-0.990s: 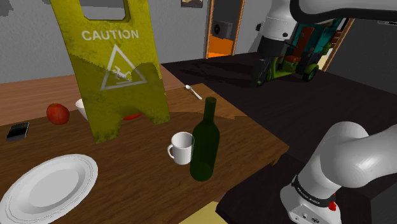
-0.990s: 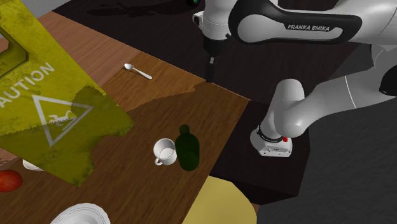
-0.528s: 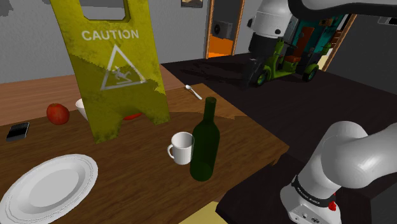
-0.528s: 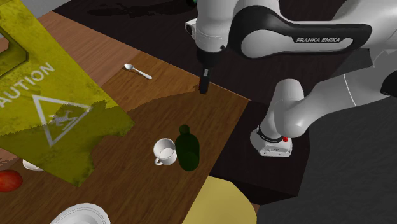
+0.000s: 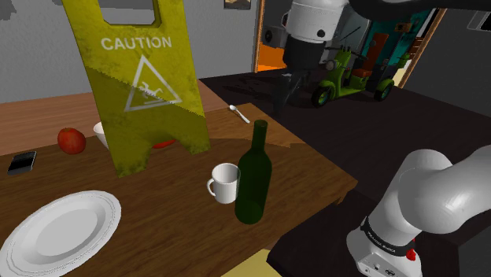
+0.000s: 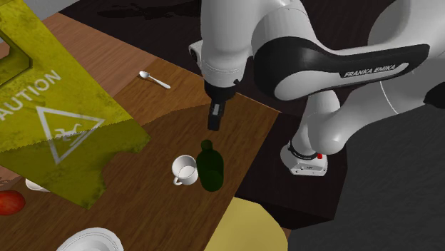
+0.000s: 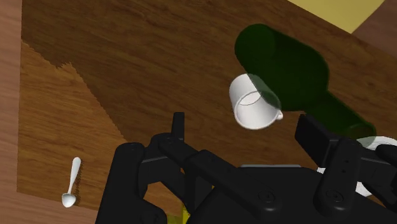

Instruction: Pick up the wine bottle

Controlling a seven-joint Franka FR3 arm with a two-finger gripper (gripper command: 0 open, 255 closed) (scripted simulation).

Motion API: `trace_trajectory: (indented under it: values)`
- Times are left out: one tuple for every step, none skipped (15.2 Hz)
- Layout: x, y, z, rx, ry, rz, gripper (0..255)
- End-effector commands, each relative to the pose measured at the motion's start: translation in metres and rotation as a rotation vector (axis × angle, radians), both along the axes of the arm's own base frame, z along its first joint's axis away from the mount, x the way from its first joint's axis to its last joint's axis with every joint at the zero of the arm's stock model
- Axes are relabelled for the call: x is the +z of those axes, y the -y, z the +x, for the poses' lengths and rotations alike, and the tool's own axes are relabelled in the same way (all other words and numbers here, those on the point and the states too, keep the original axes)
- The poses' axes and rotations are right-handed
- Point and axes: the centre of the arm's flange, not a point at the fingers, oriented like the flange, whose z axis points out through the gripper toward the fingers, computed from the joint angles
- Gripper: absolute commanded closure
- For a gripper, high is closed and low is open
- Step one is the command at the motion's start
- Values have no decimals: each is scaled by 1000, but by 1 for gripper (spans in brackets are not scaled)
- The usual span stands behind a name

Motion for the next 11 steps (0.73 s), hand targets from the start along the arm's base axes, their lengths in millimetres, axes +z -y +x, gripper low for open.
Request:
trace_trajectory:
  values:
    - [5, -28, -1, -2, 6, -7, 0]
    - [7, -42, 0, -3, 9, -11, 0]
    - [9, -55, 1, -3, 12, -15, 0]
    - [11, -69, 2, -4, 15, -19, 0]
    - [12, -82, 2, -5, 18, -24, 0]
    - [14, -96, 3, -5, 21, -28, 0]
    - [15, -100, 3, -5, 22, -29, 0]
    - [9, -100, 3, -5, 22, -29, 0]
    - [4, -100, 3, -5, 22, -29, 0]
    - [-1, -100, 3, -5, 22, -29, 0]
    - [-6, -100, 3, -5, 22, -29, 0]
